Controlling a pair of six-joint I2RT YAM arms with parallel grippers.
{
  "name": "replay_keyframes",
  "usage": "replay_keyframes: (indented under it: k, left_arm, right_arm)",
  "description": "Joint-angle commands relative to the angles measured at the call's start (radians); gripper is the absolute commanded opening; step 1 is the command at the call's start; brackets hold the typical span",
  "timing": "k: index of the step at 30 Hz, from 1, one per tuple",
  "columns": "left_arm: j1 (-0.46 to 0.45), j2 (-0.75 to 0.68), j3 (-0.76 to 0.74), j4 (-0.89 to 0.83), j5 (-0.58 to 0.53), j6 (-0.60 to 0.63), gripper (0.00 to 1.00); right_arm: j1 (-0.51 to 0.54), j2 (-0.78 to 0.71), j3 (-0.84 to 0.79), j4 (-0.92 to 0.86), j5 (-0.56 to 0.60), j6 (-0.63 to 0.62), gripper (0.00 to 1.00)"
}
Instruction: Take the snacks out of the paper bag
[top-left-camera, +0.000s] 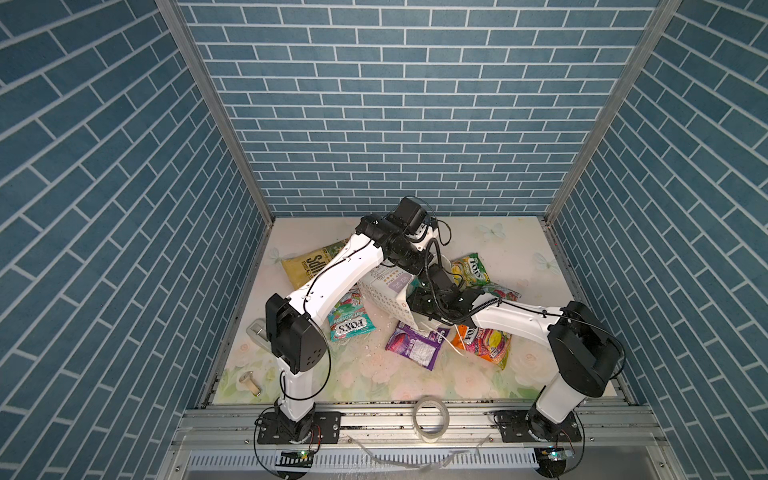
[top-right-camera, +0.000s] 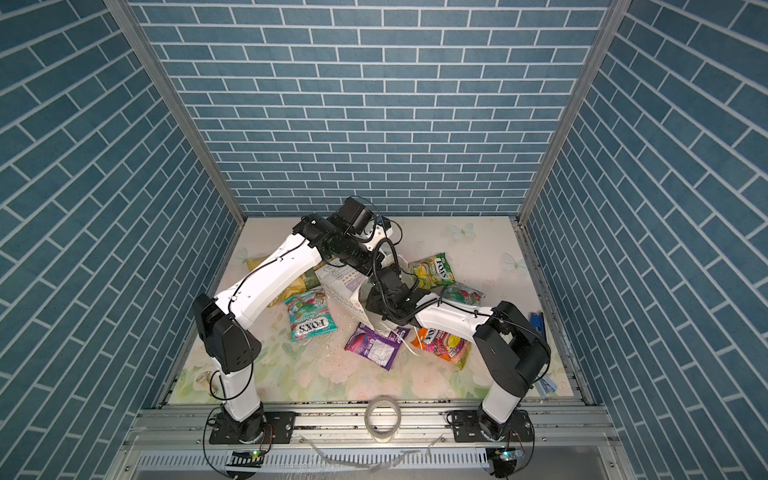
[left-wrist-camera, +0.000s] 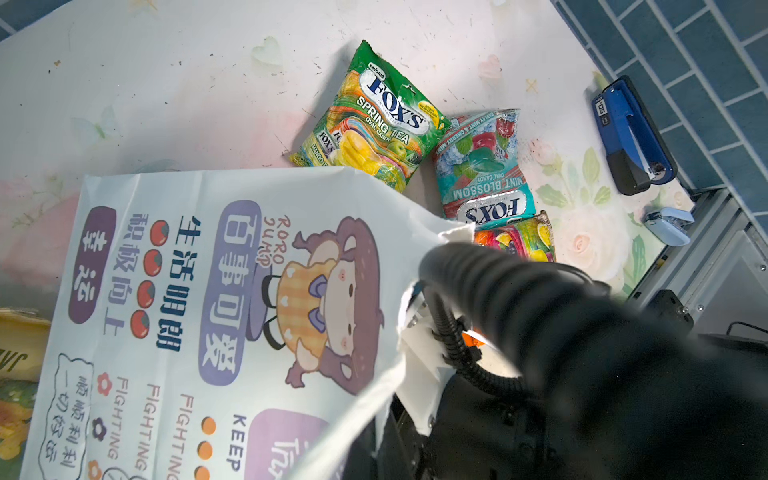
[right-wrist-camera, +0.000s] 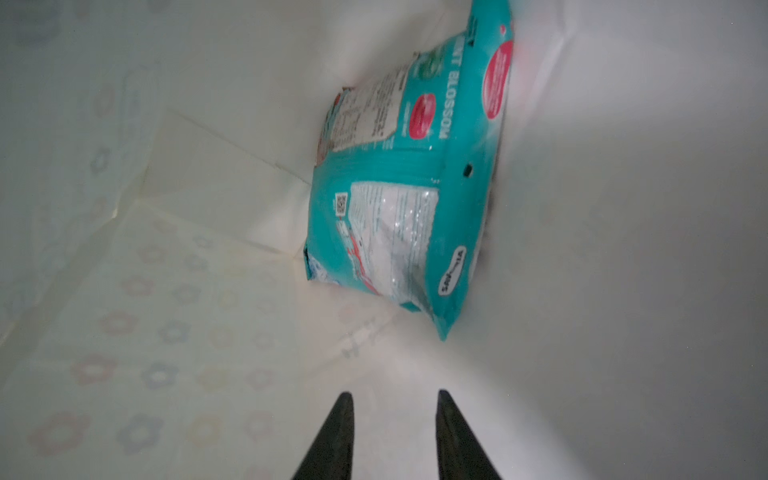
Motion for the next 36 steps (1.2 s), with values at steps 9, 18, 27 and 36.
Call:
replay_keyframes:
  k: [9,18,27,36]
  left_arm:
    - [-0.001,-0.018,-0.007,-0.011,0.056,0.017,0.0]
    - [-0.001,-0.001,0.016,-0.03,0.074,0.021,0.0]
    - [-0.001,0.009,0.024,-0.04,0.103,0.021,0.0]
    - [-0.004,0.02,0.029,-0.044,0.128,0.015,0.0]
  right_arm:
    - [0.008,0.074,-0.016,-0.026,0.113,-0.01,0.36]
    - [0.01,0.121,0.019,-0.027,0.142,-0.041,0.36]
    - [0.012,0.169,0.063,-0.029,0.161,-0.08,0.36]
    - [0.029,0.21,0.094,0.023,0.142,-0.117,0.34]
